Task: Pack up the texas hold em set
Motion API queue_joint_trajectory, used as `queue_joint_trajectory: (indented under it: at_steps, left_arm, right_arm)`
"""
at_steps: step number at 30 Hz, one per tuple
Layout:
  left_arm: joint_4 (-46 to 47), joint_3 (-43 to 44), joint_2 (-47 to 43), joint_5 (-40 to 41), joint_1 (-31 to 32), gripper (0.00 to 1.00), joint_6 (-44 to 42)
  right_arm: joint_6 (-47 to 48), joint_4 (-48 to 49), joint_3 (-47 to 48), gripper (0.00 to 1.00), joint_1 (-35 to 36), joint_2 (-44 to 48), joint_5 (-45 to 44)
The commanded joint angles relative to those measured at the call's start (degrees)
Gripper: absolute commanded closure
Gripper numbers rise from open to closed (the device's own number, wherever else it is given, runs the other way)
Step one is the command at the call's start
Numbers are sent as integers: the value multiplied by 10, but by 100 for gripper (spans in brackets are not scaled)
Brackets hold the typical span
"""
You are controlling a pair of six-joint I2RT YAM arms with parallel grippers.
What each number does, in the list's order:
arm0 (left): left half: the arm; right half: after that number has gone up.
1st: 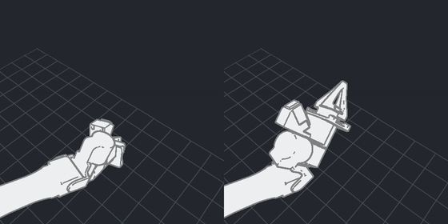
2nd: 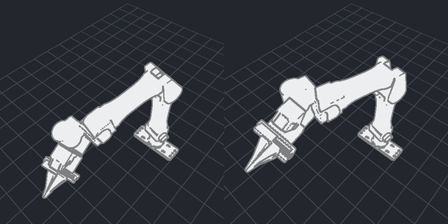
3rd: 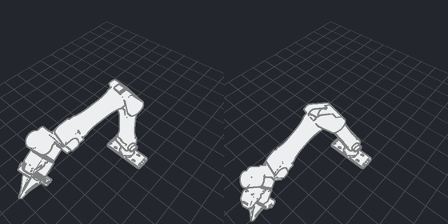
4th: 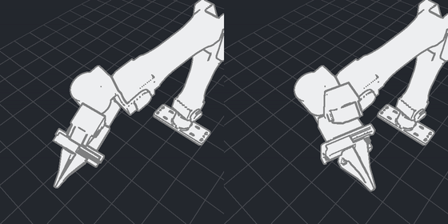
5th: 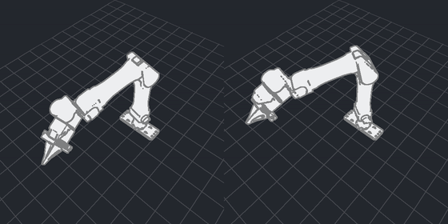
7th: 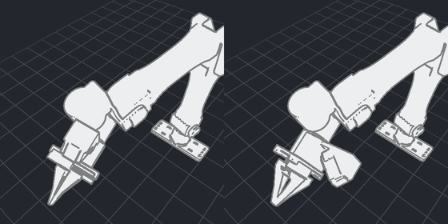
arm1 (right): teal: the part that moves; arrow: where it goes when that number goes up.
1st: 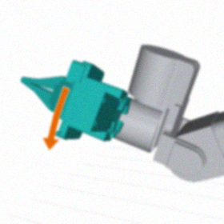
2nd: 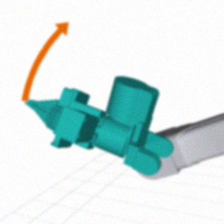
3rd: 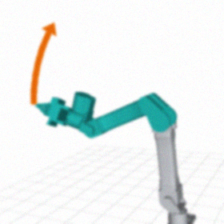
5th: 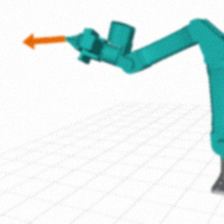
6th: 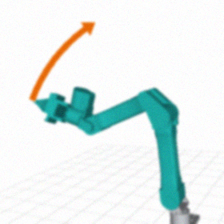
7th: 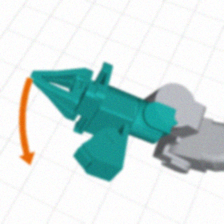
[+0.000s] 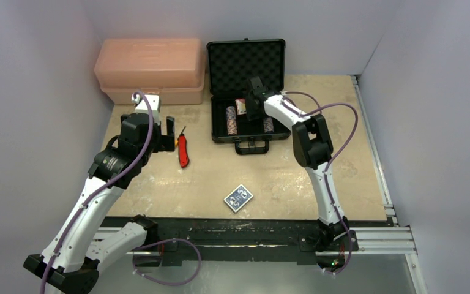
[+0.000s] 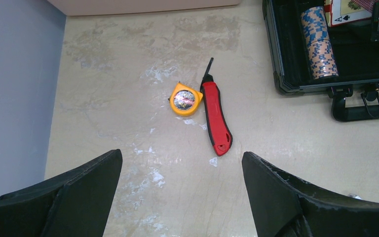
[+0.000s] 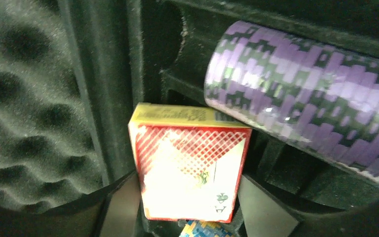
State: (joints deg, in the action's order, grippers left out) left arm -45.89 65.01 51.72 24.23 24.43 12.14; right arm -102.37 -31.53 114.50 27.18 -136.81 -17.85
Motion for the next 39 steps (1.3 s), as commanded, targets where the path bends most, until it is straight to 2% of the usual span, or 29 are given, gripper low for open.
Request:
queue_joint_trajectory:
  at_steps: [1, 3, 4, 12, 19, 26, 29, 33, 39]
  left_arm:
    - [21, -1, -6, 4, -3, 9, -13]
    - [21, -1, -6, 4, -3, 9, -14]
    - [21, -1, -6, 5, -3, 9, -14]
    - [21, -1, -6, 5, -4, 9, -15]
    - [21, -1, -7, 7, -3, 9, -15]
    - [21, 0, -5, 6, -3, 9, -15]
    - [21, 0, -6, 8, -4, 9, -15]
    - [21, -1, -5, 11, -4, 9, -16]
    - [20, 0, 1, 10, -4, 9, -15]
  right_arm:
    - [46, -68, -29, 20, 20, 15, 61]
    - [49, -68, -38, 5, 20, 25, 57]
    - [50, -68, -43, 3, 20, 31, 55]
    - [87, -75, -74, 1, 20, 79, 56]
    - [182, -99, -89, 1, 24, 135, 7]
    - [350, -80, -125, 1, 30, 213, -82]
    - [471, -1, -164, 1, 32, 252, -101]
    - [667, 121, -200, 1, 32, 284, -79]
    - [828, 151, -143, 2, 31, 260, -5]
